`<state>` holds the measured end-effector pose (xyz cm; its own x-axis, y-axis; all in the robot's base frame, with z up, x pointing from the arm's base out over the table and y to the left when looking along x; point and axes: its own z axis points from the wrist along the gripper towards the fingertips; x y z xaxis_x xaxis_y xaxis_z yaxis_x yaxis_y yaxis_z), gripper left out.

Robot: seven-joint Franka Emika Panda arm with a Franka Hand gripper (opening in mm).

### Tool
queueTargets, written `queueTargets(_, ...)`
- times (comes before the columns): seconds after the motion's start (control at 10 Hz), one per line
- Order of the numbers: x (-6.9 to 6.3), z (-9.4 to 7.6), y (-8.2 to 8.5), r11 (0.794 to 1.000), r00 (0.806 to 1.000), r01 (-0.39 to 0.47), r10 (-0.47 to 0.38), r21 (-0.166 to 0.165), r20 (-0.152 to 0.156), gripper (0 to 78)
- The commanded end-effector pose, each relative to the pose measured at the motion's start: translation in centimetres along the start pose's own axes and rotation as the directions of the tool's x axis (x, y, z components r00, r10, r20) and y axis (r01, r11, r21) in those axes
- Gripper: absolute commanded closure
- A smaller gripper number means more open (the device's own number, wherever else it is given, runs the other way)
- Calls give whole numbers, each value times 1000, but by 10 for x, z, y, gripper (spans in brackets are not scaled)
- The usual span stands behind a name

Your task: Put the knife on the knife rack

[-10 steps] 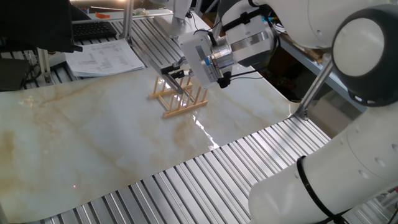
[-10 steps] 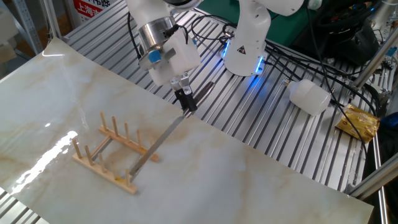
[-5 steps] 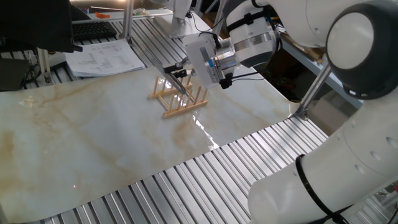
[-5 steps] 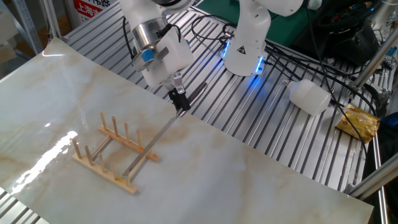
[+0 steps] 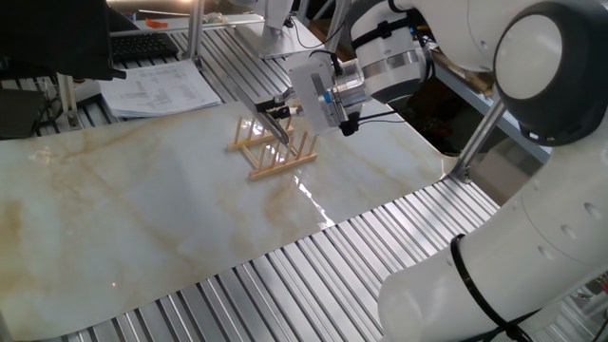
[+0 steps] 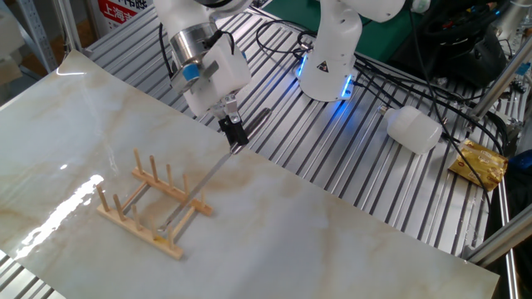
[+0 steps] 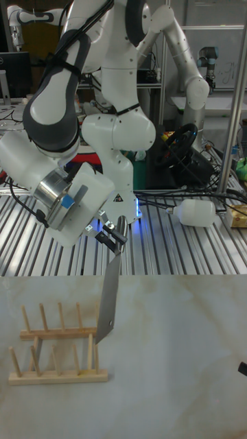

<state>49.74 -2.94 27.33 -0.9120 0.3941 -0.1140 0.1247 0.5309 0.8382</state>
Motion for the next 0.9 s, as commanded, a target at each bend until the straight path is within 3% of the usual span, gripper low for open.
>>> queueTargets(0.1,-1,-1,1,1000,1000,-11,11,3,-6,759)
queueTargets(0.2,-2,-1,1,1000,1000,-12,12,2,-16,759)
queueTargets(0.4,-5,0,-3,1000,998,-11,11,-9,-67,759)
queueTargets(0.7,-4,0,-3,998,995,-47,44,-36,-95,759)
queueTargets(0.9,-4,0,-2,999,993,-39,35,-32,-111,759)
